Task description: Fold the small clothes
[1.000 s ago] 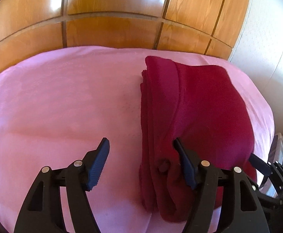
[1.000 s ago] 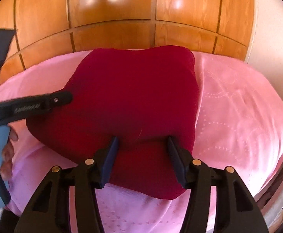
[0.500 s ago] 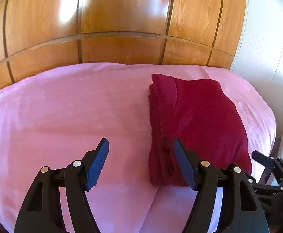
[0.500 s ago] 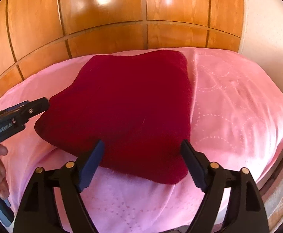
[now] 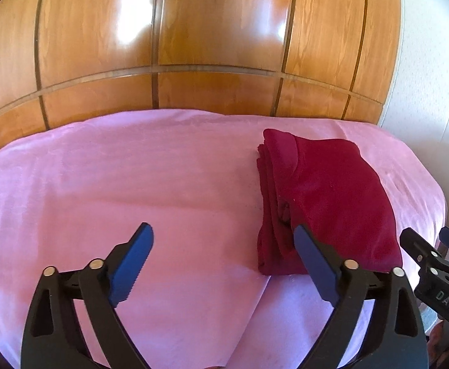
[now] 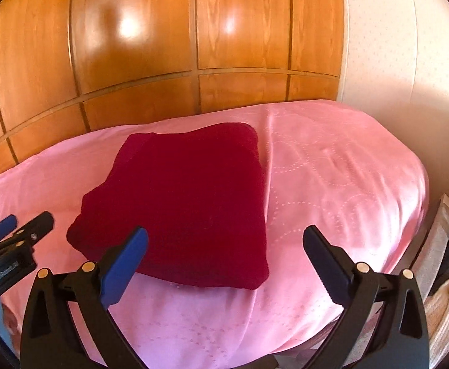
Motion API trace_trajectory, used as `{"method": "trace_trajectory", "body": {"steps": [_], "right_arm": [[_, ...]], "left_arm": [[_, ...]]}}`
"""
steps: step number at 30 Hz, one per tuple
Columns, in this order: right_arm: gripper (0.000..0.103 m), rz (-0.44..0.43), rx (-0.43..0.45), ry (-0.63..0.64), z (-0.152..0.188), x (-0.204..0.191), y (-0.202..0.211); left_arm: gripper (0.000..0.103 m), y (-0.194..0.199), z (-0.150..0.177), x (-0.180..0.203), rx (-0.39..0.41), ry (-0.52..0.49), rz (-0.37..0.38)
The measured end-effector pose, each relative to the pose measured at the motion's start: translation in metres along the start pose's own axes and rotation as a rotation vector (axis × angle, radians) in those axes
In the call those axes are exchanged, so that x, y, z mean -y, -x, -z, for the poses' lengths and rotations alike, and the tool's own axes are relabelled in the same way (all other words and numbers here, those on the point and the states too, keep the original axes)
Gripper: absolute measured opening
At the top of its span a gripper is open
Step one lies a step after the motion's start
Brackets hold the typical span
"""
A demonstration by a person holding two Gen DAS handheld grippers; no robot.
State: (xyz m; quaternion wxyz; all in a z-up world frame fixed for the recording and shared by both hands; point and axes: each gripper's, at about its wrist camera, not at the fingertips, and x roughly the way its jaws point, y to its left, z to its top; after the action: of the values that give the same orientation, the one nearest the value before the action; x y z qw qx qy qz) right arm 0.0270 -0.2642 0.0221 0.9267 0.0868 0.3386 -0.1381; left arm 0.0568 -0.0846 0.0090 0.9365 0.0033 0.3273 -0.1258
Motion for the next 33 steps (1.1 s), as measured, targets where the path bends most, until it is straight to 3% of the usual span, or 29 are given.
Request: {"method": "trace_trajectory", "body": {"steps": [5,33], "right_arm": [[0.101,0.048,-0.005,-0.001,0.000,-0.002,0.000],[0.101,0.026,0.001,0.018,0.001,-0.007,-0.004]], "left_arm": [[0.099,0.006,0.004,0.000,0.015,-0.011,-0.029],[0.099,0.010,0.003,0.009,0.014,-0.027,-0.027]]}}
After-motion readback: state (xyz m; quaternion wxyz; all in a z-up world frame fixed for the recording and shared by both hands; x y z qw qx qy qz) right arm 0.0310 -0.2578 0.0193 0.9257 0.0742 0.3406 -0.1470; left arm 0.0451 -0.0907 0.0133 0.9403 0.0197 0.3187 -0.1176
